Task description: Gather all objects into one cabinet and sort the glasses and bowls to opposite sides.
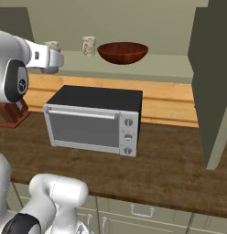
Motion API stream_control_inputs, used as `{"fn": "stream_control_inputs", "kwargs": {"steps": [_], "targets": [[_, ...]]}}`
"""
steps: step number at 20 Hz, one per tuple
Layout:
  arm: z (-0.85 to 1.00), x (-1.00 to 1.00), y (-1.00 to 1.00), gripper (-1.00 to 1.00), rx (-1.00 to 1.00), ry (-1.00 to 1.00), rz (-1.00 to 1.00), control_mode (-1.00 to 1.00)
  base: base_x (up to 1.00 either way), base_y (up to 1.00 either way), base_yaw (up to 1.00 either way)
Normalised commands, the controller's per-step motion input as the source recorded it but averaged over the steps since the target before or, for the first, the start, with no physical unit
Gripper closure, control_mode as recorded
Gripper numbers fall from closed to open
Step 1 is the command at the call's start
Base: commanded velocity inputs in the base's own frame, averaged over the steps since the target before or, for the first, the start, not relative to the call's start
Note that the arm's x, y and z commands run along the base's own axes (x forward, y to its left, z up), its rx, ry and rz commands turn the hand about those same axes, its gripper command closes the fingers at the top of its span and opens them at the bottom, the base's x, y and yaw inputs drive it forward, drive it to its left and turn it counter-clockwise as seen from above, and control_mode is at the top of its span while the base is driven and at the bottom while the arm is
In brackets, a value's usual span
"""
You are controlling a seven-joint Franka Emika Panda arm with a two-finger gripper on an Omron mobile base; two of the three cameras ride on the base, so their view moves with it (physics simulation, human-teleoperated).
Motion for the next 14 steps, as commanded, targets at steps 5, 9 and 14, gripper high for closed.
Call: {"fn": "stream_control_inputs", "kwargs": {"steps": [5,9,14], "targets": [[-0.31,0.45,0.15,1.0,-0.01,0.0,0.0,-1.0,0.0,0.0,0.0],[0.0,0.55,0.12,1.0,0.0,0.0,0.0,-1.0,0.0,0.0,0.0],[0.0,0.58,0.15,1.0,0.0,0.02,0.0,-1.0,0.0,0.0,0.0]]}}
